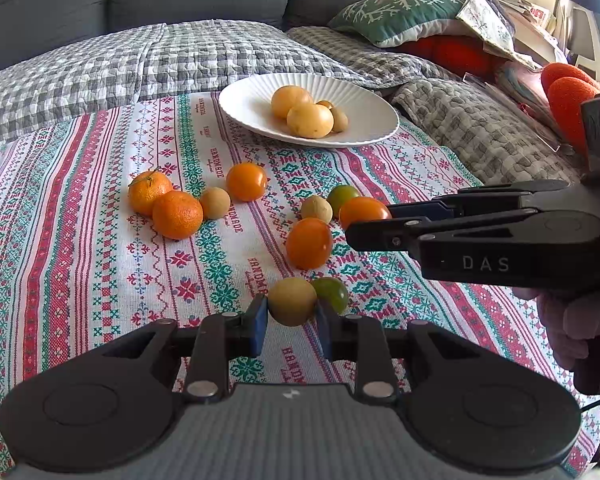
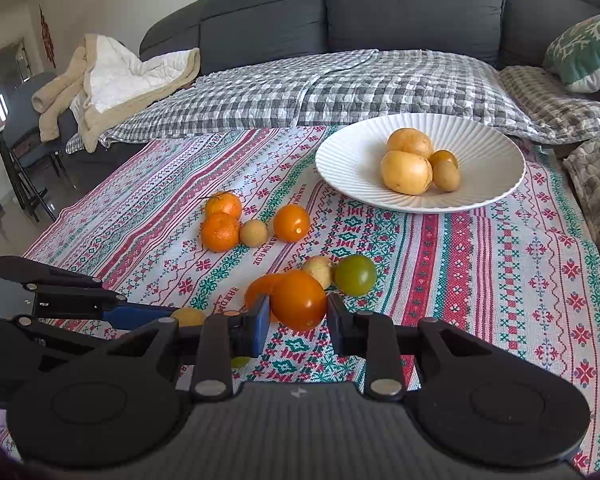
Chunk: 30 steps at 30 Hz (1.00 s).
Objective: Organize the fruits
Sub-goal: 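Grasp the brown round fruit with the left tool while the right grasps an orange tomato, then carry both held fruits into the white plate and open both tools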
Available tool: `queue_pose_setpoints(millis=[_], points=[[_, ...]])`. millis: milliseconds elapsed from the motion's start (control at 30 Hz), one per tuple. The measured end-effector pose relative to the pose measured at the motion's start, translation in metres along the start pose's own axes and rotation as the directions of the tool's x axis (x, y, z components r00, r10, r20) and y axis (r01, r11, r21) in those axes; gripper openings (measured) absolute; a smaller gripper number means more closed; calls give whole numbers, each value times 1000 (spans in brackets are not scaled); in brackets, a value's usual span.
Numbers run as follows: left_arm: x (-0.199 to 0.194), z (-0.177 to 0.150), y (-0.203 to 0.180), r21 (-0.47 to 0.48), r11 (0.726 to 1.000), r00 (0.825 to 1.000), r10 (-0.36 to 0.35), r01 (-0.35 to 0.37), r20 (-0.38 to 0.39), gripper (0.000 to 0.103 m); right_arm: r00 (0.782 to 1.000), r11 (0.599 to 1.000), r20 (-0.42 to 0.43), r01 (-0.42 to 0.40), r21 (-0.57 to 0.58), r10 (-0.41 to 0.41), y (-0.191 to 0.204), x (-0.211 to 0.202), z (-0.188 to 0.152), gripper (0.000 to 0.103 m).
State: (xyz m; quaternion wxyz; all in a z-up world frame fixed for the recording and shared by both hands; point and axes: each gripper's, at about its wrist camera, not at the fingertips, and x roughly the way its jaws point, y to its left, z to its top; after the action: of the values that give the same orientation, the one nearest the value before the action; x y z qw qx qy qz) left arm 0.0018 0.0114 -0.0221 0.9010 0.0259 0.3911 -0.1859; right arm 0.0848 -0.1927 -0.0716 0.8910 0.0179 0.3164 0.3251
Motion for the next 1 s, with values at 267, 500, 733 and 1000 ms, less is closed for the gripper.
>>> queue_pose_setpoints(millis=[267,500,733,1000], points=[[-2,12,-5,-5,1000,999,-8,8,37,14,999,1000,35,8,23,-8,-6,-8,7,27],[-2,27,-13,-5,1000,998,-16,16,69,14,997,998,78,25,59,-29,-19,-15,18,27],[1,45,-25,-13,999,994,-29,31,101,14,991,991,111,60,118,-73,-39,-18,29,27],[7,65,-35,-45,998,991,-34,40,130,14,983,977,138,92,190,-120,-62,-13,42,27]])
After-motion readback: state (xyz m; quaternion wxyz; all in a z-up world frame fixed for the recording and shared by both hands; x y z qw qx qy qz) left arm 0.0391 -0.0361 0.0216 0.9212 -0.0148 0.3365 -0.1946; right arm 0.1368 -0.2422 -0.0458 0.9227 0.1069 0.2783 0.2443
